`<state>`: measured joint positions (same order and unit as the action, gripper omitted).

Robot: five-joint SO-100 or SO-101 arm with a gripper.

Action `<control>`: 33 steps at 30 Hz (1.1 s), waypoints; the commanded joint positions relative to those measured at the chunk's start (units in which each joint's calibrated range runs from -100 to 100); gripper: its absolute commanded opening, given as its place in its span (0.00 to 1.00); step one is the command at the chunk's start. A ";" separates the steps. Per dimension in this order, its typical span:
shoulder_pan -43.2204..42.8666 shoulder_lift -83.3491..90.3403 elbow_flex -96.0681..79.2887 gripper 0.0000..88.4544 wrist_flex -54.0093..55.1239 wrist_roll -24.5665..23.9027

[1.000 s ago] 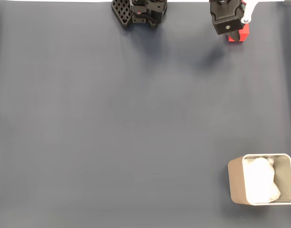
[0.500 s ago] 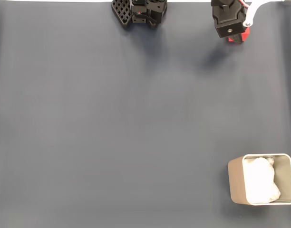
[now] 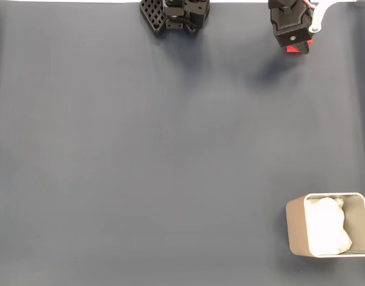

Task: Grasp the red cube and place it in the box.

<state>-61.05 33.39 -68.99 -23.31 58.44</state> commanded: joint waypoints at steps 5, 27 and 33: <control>-0.74 -0.98 0.10 0.50 1.92 -1.37; -2.30 -0.64 -3.73 0.50 3.47 -2.93; -2.09 -0.03 -3.73 0.50 3.80 -2.74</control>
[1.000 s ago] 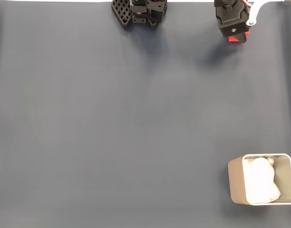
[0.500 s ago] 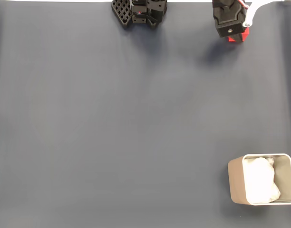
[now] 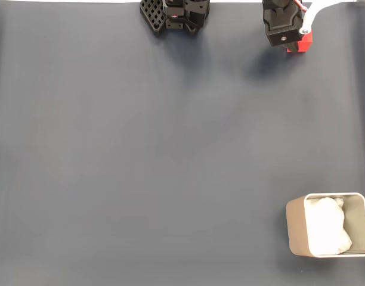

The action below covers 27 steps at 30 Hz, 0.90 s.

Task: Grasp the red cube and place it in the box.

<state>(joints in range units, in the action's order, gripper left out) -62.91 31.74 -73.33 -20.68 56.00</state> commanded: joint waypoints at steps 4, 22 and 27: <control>-0.09 1.71 0.61 0.50 1.42 -0.24; -0.09 1.01 1.34 0.27 2.98 0.59; -0.02 1.10 1.34 0.24 2.65 1.22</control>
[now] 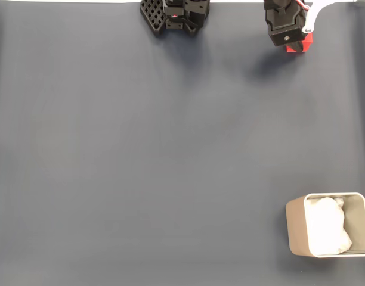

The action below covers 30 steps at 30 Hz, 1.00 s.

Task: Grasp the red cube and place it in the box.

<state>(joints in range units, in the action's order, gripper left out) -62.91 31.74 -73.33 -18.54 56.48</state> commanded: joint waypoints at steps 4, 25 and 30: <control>-0.02 1.01 1.34 0.23 0.50 1.07; 0.05 0.84 1.25 0.15 0.34 1.61; 0.05 0.84 1.16 0.13 0.26 1.61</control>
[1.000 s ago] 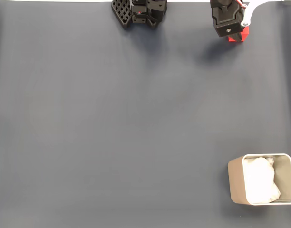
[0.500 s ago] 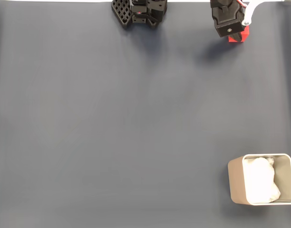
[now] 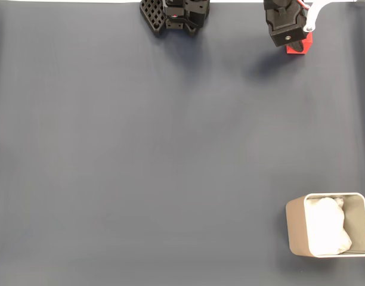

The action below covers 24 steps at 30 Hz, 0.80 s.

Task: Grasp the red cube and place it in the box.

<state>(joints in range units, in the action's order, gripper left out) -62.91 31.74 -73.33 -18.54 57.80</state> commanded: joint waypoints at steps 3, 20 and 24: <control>-0.02 0.84 1.34 0.13 0.26 0.29; 0.05 1.62 2.07 0.07 -1.05 -0.49; 0.41 1.97 3.53 0.05 -2.78 -1.17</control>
<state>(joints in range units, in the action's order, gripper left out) -62.91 31.74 -73.15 -19.97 57.46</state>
